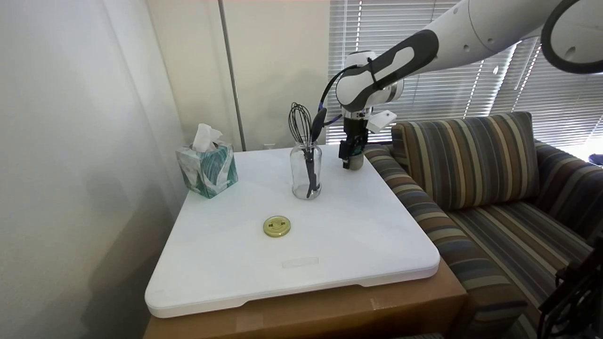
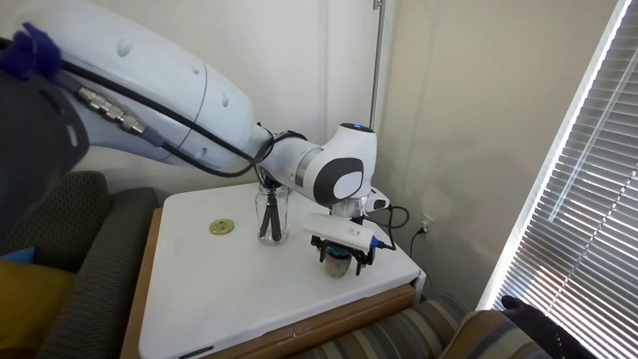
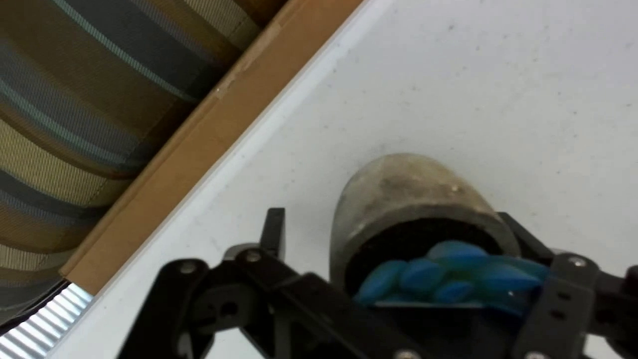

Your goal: Move the flowerpot to the front left of side of the table

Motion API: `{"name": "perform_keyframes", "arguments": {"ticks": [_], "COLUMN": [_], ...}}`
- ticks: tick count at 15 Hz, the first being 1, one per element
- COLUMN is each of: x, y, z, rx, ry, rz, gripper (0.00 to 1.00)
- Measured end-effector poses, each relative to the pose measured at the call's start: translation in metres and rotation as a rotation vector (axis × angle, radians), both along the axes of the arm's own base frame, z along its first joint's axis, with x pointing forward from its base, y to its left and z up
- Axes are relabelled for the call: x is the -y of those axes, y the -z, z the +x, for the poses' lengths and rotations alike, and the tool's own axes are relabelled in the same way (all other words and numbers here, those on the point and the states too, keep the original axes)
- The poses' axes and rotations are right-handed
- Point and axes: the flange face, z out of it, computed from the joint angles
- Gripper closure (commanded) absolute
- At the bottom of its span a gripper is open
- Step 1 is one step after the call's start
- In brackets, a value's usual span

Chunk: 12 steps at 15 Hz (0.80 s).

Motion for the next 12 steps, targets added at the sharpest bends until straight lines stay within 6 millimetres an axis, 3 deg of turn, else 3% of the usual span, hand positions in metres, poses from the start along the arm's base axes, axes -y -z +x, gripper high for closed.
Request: {"name": "perform_keyframes", "arguments": {"ticks": [1,2,6,12], "x": [-0.0006,-0.001,-0.0041,-0.0085], "y": [-0.0005,-0.0009,-0.0065,-0.009], "z": [0.0013,0.0025,0.0078,0.0099], "rx": [0.011,0.022,0.054,0.059], "ry": [0.003,0.007,0.019,0.031], "rz": [-0.007,-0.015,-0.034,-0.049], "gripper": [0.07,0.26,0.54,0.57]}}
